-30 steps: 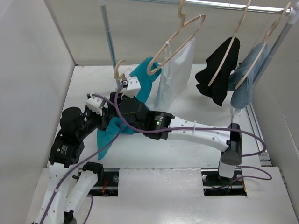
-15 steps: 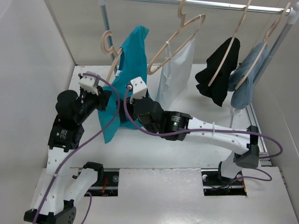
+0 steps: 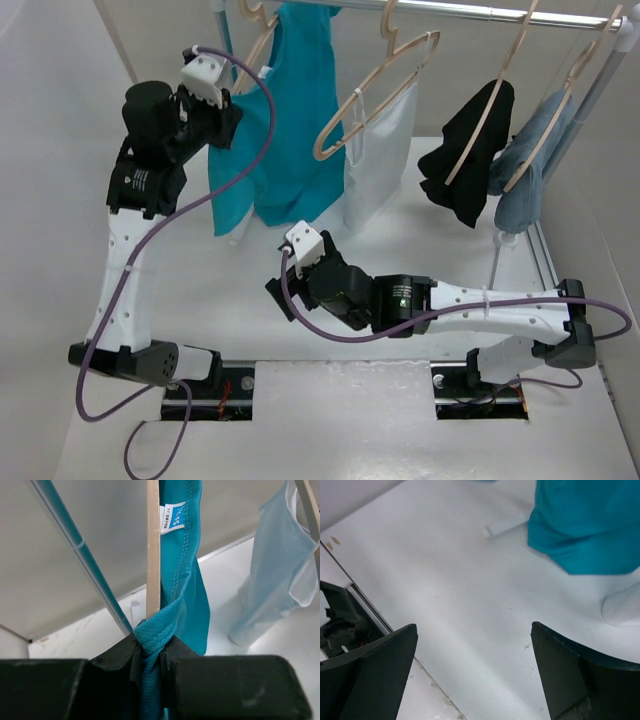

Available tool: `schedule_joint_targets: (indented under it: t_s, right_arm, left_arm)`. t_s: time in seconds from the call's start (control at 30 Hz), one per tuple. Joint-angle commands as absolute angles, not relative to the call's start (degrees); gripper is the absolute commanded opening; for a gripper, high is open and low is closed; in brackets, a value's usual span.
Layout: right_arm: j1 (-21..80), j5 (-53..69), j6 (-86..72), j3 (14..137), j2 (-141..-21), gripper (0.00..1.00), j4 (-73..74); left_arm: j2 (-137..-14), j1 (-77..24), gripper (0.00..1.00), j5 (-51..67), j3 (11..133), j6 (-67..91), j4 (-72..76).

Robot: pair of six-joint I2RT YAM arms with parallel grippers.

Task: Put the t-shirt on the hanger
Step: Hang the hanger with tshirt onto the clothesline

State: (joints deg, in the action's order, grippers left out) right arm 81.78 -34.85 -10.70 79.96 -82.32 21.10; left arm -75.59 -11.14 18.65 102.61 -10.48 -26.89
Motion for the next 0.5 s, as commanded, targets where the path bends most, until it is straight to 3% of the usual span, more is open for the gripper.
schedule_joint_targets:
  t_s: [0.0, 0.3, 0.47]
  right_arm:
    - [81.74, -34.37, -10.2, 79.02, -81.56, 0.99, 20.75]
    - [81.74, -36.91, -6.51, 82.44, -83.4, 0.99, 23.38]
    - [81.74, -38.14, -6.5, 83.06, -83.94, 0.99, 24.79]
  left_arm:
    - [-77.68, -10.99, 0.0, 19.69, 112.05, -14.41, -25.49]
    - [-88.76, -12.66, 0.0, 19.16, 123.64, -14.94, -33.65]
    - [-91.41, -16.51, 0.0, 13.73, 124.19, -16.16, -34.19]
